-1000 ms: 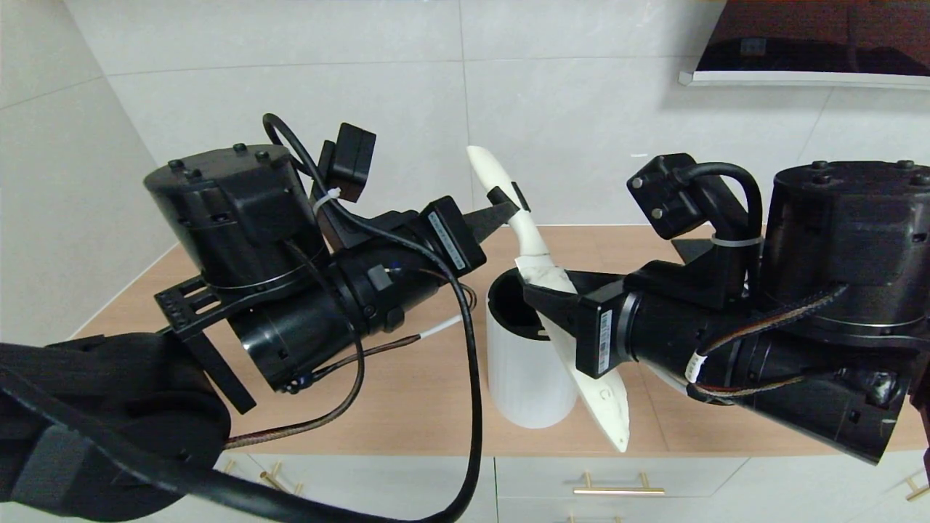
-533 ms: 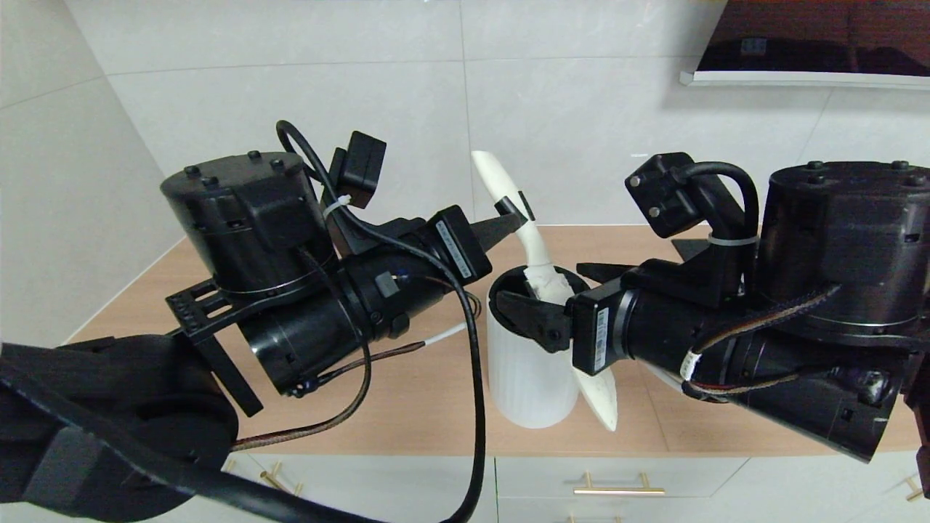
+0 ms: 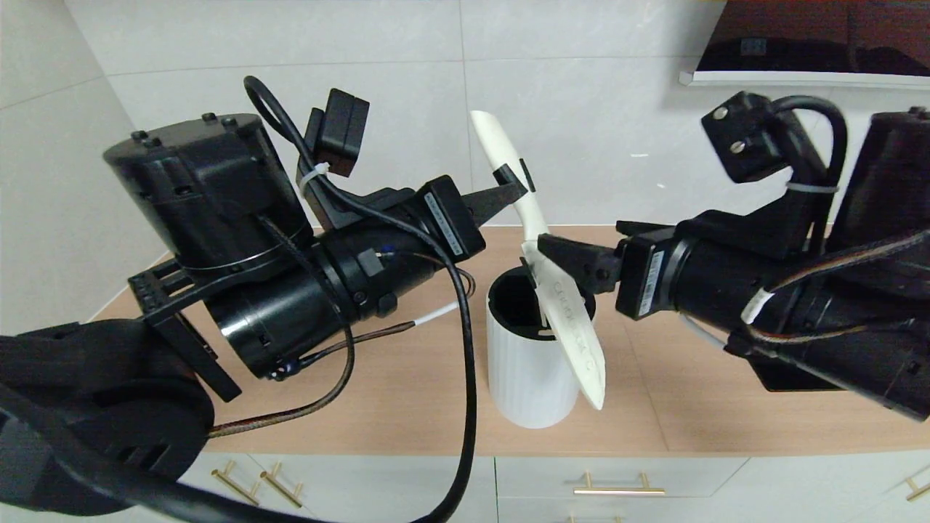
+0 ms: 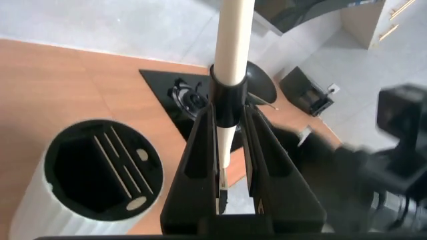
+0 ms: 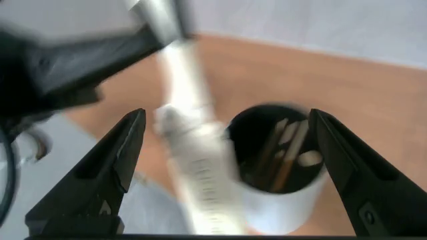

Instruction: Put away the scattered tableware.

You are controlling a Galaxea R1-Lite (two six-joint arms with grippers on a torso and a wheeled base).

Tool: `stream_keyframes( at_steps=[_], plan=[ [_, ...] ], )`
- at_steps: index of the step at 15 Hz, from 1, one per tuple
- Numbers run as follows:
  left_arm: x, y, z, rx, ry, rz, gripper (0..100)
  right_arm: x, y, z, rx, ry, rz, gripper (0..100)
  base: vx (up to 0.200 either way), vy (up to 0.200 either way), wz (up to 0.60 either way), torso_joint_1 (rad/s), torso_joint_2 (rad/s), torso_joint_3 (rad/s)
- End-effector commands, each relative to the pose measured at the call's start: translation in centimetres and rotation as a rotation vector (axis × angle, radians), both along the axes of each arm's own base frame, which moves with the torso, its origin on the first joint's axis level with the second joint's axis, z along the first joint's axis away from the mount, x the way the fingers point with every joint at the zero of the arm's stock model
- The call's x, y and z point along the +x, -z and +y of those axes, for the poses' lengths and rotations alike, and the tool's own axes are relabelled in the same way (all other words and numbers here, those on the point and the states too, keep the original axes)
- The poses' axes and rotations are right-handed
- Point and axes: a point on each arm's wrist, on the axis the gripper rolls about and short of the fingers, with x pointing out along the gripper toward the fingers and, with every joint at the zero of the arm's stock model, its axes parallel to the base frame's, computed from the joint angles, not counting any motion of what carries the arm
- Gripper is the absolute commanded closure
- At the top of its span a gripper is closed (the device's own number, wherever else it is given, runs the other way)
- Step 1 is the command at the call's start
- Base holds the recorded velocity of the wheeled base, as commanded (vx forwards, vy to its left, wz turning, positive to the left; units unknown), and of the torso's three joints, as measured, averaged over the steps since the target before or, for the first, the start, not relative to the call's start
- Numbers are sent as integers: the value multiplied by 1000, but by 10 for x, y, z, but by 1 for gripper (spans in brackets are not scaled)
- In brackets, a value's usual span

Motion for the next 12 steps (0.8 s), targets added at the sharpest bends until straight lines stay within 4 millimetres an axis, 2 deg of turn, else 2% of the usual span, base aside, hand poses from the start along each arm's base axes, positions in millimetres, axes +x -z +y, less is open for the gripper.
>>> stream_keyframes(
  at_steps=[1, 4, 8, 10, 12],
  plan=[
    [-3, -11, 6, 5, -19, -55, 100, -7, -23, -29, 62, 57, -62, 0, 0, 0, 0, 0, 0, 0],
    [-2, -33, 10, 30, -117, -141, 100, -4, -37, -56, 91, 108, -106, 0, 0, 0, 0, 0, 0, 0],
    [-2, -58, 13, 78, -261, -191, 100, 1, -41, -70, 96, 144, -122, 0, 0, 0, 0, 0, 0, 0],
    [2, -60, 10, 143, -328, -209, 100, 2, -42, -75, 96, 166, -124, 0, 0, 0, 0, 0, 0, 0],
    [10, -55, -3, 228, -435, -215, 100, 6, -41, -80, 91, 192, -122, 0, 0, 0, 0, 0, 0, 0]
  ],
)
